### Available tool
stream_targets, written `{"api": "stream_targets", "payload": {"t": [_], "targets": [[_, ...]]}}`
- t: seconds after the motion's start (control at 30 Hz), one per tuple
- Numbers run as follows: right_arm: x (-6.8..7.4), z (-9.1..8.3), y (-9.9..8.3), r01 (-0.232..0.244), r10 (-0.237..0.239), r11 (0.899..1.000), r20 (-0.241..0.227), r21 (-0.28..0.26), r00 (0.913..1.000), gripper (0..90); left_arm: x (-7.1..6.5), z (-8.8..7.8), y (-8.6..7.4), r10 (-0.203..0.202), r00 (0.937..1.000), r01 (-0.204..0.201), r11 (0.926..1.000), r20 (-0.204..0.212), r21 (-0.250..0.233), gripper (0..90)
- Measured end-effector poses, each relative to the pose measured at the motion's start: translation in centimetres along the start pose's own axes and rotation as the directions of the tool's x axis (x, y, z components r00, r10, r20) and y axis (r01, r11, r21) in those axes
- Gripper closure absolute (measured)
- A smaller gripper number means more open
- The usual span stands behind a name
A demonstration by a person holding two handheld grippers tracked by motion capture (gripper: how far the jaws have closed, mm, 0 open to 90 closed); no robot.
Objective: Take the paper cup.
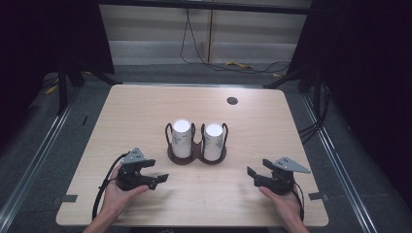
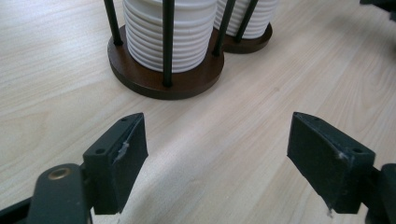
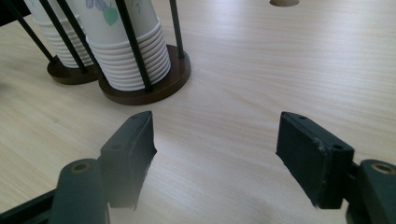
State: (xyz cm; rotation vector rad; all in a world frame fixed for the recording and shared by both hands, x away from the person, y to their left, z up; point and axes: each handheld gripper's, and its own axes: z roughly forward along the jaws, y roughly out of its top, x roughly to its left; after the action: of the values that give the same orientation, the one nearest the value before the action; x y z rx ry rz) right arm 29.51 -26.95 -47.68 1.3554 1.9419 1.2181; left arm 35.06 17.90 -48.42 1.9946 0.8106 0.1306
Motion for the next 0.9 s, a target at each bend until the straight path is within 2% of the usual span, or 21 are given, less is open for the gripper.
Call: {"api": "stream_targets", "payload": {"t": [0.1, 0.2, 0.3, 0.33, 0.43, 0.47, 0.53, 0.6, 0.73, 0.83, 0.9], "targets": [[0.1, 0.1, 0.0, -0.011, 0.011, 1.000, -0.014, 0.010, 0.9998, 26.2, 0.2, -0.1, 0.1, -0.005, 0.9999, 0.005, 0.9998, -0.009, -0.017, 20.2], [0.1, 0.4, 0.0, -0.003, 0.003, 1.000, -0.029, 0.026, 0.9996, 26.3, 0.5, -0.2, 0.2, -0.022, 0.9997, 0.022, 0.9993, -0.003, -0.029, 20.7], [0.1, 0.4, 0.0, -0.019, 0.021, 0.999, -0.042, 0.032, 0.9989, 26.2, 0.4, -0.3, 0.2, -0.017, 0.9998, 0.017, 0.9993, -0.007, -0.033, 24.7], [0.2, 0.5, 0.0, -0.021, 0.023, 0.999, -0.053, 0.039, 0.9983, 26.2, 0.1, -0.4, 0.3, -0.015, 0.9999, 0.015, 0.9984, 0.006, -0.054, 25.9], [0.3, 0.6, 0.0, -0.015, 0.017, 0.999, -0.056, 0.042, 0.9983, 26.1, -0.1, -0.5, 0.5, -0.018, 0.9997, 0.019, 0.9976, 0.017, -0.067, 25.8], [0.5, 0.6, 0.1, -0.013, 0.016, 0.999, -0.064, 0.046, 0.9978, 26.0, -0.3, -0.7, 0.9, 0.005, 0.9999, -0.004, 0.9981, 0.012, -0.062, 25.1], [0.6, 0.6, 0.1, -0.003, 0.007, 0.999, -0.068, 0.047, 0.9976, 26.3, -0.4, -0.7, 1.1, 0.007, 0.9999, -0.006, 0.9976, 0.008, -0.069, 24.8], [0.7, 0.6, 0.2, 0.002, 0.002, 0.999, -0.079, 0.050, 0.9969, 27.3, -0.6, -1.1, 1.8, 0.036, 0.9993, -0.037, 0.9966, -0.010, -0.074, 24.3], [1.3, 0.4, 0.4, 0.026, -0.019, 0.998, -0.111, 0.065, 0.9937, 27.6, -0.7, -1.8, 2.9, 0.064, 0.9977, -0.066, 0.9944, -0.024, -0.083, 23.5], [1.6, 0.2, 0.5, 0.034, -0.027, 0.998, -0.113, 0.056, 0.9933, 27.6, -0.9, -2.3, 3.4, 0.068, 0.9975, -0.069, 0.9932, -0.021, -0.094, 23.0], [1.8, 0.1, 0.6, 0.041, -0.034, 0.997, -0.109, 0.058, 0.9935, 27.6, -1.0, -2.7, 4.0, 0.088, 0.9958, -0.090, 0.9908, -0.025, -0.101, 23.5]]}}
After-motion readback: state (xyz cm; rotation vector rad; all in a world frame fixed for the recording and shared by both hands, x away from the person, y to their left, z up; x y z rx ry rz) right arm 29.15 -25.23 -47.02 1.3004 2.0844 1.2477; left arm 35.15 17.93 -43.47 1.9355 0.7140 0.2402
